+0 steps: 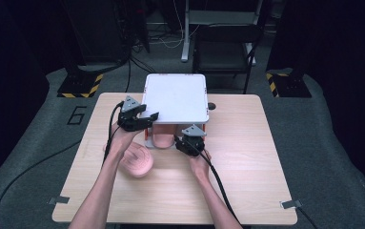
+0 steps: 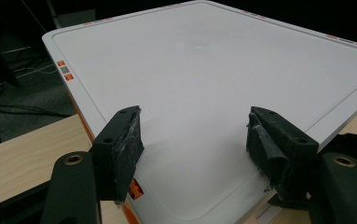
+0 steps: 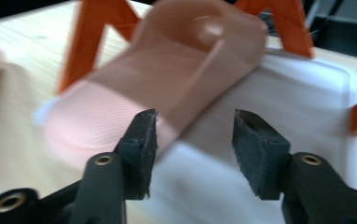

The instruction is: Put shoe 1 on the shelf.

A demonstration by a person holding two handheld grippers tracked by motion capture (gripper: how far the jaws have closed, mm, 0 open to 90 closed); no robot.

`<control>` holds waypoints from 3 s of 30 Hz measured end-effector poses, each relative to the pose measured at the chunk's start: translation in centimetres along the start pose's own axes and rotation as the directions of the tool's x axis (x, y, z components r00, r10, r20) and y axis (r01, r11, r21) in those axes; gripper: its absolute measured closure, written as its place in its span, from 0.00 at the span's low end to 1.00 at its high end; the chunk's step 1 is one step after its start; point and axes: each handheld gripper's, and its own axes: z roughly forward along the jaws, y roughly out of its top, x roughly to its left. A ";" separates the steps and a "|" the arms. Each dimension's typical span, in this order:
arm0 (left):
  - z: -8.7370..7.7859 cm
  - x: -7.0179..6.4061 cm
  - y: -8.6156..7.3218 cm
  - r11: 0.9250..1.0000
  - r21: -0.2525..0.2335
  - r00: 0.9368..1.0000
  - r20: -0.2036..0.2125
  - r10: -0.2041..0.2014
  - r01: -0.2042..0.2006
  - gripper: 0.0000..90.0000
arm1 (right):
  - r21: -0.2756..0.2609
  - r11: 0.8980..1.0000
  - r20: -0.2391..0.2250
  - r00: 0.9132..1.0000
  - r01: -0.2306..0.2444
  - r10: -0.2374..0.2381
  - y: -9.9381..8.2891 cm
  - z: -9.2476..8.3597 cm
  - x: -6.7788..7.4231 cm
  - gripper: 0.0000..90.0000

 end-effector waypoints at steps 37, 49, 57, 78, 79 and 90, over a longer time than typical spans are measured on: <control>0.0 0.1 0.0 1.000 0.010 1.000 0.007 0.000 0.000 0.39 | 0.065 0.994 -0.158 0.985 0.083 -0.072 0.4 2.7 3.3 0.36; 0.1 0.0 -0.1 1.000 -0.006 1.000 -0.007 -0.004 0.004 0.39 | 0.068 0.996 0.063 0.996 0.059 -0.064 -0.1 0.7 0.1 0.40; 0.0 0.0 -0.1 1.000 -0.009 1.000 -0.007 -0.002 0.002 0.39 | 0.058 0.998 0.062 0.998 -0.021 0.018 0.0 3.0 0.8 0.59; 0.0 0.0 -0.2 1.000 -0.015 1.000 -0.008 -0.007 0.007 0.39 | 0.123 0.991 0.000 0.999 -0.044 0.044 0.9 1.9 2.1 0.32; 0.0 0.0 -0.2 1.000 -0.014 1.000 -0.009 -0.004 0.004 0.39 | 0.067 0.998 -0.002 1.000 0.016 -0.016 0.7 1.4 1.3 0.30; -4.5 0.6 -0.7 0.991 -0.131 0.999 -0.038 -0.023 0.018 0.31 | -0.016 1.000 -0.016 1.000 -0.013 0.013 -1.5 -8.5 -3.5 0.22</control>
